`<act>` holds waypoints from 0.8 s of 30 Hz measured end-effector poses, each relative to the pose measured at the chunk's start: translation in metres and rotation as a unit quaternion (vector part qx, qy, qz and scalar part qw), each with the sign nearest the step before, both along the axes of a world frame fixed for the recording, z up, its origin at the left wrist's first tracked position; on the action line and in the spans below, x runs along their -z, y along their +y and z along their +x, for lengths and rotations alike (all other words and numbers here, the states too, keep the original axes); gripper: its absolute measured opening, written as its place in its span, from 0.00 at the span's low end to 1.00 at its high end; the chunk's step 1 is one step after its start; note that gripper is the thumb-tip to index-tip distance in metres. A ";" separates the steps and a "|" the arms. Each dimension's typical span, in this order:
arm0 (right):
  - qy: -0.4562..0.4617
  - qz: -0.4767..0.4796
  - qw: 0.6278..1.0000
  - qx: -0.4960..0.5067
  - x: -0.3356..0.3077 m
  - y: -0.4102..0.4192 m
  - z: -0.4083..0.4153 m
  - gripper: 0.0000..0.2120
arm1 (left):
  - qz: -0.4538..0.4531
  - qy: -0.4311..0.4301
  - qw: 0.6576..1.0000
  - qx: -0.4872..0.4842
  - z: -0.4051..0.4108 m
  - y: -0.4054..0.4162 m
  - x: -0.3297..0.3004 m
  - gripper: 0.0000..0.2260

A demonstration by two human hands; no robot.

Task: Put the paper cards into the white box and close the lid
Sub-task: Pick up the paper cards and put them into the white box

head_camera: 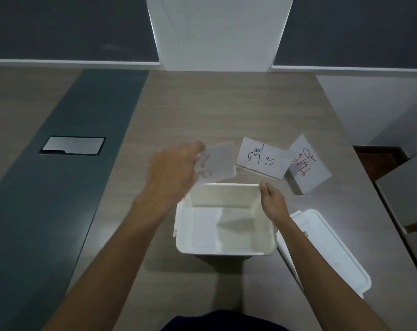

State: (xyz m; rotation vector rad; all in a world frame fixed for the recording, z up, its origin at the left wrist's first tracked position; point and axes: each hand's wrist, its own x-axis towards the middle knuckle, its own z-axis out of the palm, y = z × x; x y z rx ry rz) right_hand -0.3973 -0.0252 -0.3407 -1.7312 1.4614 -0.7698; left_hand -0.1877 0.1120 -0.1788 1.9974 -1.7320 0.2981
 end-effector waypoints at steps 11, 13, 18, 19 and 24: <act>0.011 0.092 0.995 -0.021 0.051 0.002 0.024 0.19 | 0.334 0.022 0.940 0.068 -0.046 0.007 0.159 0.14; 0.017 0.097 0.995 -0.026 0.057 0.002 0.028 0.19 | 0.369 0.053 0.925 0.071 -0.044 0.011 0.179 0.14; 0.021 0.111 0.993 -0.035 0.066 0.006 0.035 0.19 | 0.481 0.164 0.856 0.097 -0.039 0.023 0.195 0.16; 0.020 0.111 0.993 -0.036 0.067 0.006 0.037 0.19 | 0.497 0.184 0.842 0.100 -0.038 0.024 0.194 0.18; 0.017 0.097 0.994 -0.048 0.065 0.009 0.044 0.19 | 0.465 0.266 0.840 0.089 -0.018 0.016 0.180 0.17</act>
